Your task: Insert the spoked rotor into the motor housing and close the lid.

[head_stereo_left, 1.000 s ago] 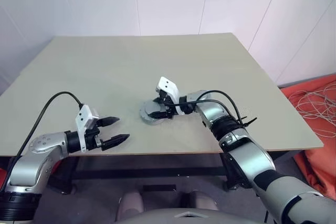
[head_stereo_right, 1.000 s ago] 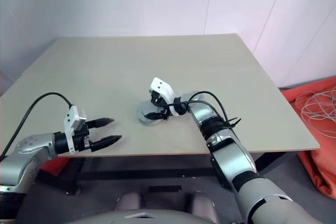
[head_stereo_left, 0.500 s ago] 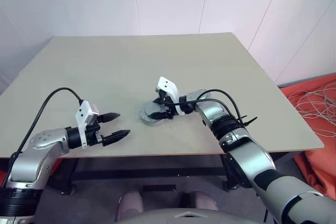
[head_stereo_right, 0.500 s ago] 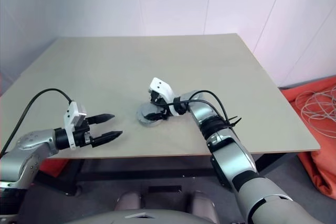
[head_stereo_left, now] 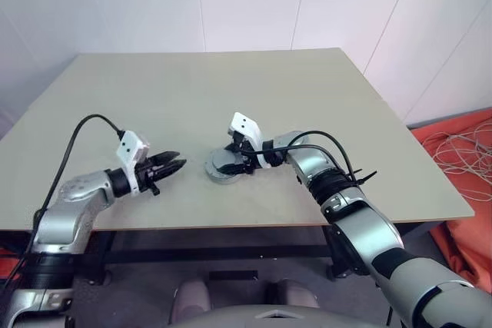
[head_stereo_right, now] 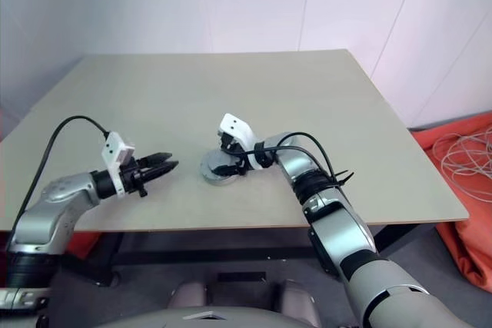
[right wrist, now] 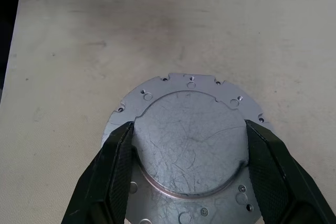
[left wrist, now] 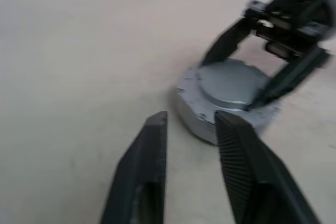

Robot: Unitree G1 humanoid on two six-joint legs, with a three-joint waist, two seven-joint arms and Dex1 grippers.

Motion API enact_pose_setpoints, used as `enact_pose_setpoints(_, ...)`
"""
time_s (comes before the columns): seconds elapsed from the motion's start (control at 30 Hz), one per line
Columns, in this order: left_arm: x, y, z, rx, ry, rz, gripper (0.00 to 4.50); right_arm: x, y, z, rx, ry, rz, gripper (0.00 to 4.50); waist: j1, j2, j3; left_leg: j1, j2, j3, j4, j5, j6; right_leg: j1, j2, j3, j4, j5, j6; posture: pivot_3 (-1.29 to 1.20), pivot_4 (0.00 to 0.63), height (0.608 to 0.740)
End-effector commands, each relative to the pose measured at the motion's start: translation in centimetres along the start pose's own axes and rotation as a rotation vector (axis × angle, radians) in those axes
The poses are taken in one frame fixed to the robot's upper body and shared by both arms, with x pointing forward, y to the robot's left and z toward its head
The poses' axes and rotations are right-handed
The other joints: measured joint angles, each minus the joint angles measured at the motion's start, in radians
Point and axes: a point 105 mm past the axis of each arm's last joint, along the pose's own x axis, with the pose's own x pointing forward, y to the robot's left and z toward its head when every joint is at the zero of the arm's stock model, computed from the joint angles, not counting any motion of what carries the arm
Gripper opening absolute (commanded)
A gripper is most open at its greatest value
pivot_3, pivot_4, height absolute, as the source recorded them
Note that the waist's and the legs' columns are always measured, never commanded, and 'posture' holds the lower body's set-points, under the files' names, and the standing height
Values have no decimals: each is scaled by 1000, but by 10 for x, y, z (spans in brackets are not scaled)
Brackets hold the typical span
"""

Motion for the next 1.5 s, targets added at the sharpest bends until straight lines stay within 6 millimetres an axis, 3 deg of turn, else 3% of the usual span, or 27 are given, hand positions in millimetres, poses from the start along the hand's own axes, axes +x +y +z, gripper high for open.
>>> enact_pose_setpoints(0.03,17,-2,5,-13,-6,8,227,2,5,-22,41,77,18,3121,0,0,0,0,0,0,0,0,0,0,0,0,0,0,0,0,0,740)
enact_pose_setpoints(0.07,23,-4,6,-20,-8,4,0,2,5,-22,40,77,18,3121,1,0,0,0,0,0,0,0,0,0,0,0,0,0,0,0,0,740)
enact_pose_setpoints(0.3,49,-6,11,-28,-20,-3,0,2,6,-23,41,77,21,3121,1,0,0,-1,0,1,0,0,0,-1,0,0,0,0,0,0,0,740)
enact_pose_setpoints(0.43,61,-9,2,-37,28,-17,0,3,8,-21,37,68,24,3121,1,0,0,-2,0,0,0,0,0,-1,0,0,0,0,0,0,0,740)
enact_pose_setpoints(0.7,73,-15,-12,-62,76,-43,0,5,9,-19,38,59,24,3121,1,0,0,-3,0,1,-2,0,0,-3,0,0,0,0,0,0,0,740)
enact_pose_setpoints(1.03,81,-19,-15,-77,95,-67,0,4,11,-18,40,50,34,3121,1,0,0,-2,0,0,-2,0,0,-2,0,0,-1,0,0,0,0,740)
enact_pose_setpoints(1.17,81,-20,-14,-77,96,-72,0,2,12,-15,45,38,39,4458,1,0,0,-2,0,0,-2,0,0,-2,0,0,-1,0,0,0,0,740)
enact_pose_setpoints(1.5,83,-25,-11,-73,90,-97,0,-23,7,14,16,-35,36,4490,12,0,0,-8,-1,0,-3,-1,1,-4,0,0,-5,0,0,0,0,740)
